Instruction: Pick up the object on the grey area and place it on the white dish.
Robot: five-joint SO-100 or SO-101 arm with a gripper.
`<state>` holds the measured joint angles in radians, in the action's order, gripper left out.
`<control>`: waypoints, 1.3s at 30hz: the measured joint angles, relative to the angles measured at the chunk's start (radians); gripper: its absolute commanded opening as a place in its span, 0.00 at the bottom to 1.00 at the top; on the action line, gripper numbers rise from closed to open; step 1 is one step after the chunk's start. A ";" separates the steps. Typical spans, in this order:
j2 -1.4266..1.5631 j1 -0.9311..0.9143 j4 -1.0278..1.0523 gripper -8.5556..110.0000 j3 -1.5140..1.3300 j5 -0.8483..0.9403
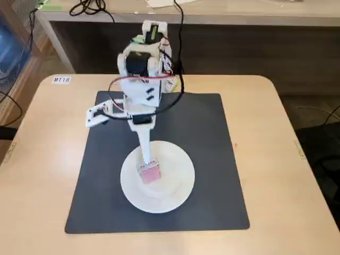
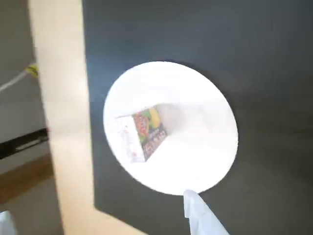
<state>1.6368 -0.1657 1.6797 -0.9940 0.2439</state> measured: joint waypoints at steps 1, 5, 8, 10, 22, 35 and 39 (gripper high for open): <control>0.078 0.000 -0.011 0.22 -0.011 -0.014; 0.351 0.005 -0.046 0.11 -0.075 -0.086; 0.575 0.011 -0.161 0.07 -0.255 -0.144; 0.758 0.038 -0.270 0.07 -0.442 -0.181; 1.517 0.126 -0.583 0.07 -1.388 -0.268; 1.686 0.132 -0.554 0.07 -1.799 -0.206; 1.686 0.126 -0.529 0.07 -1.885 -0.199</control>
<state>3.3226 -0.0399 1.1505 -2.8793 0.0445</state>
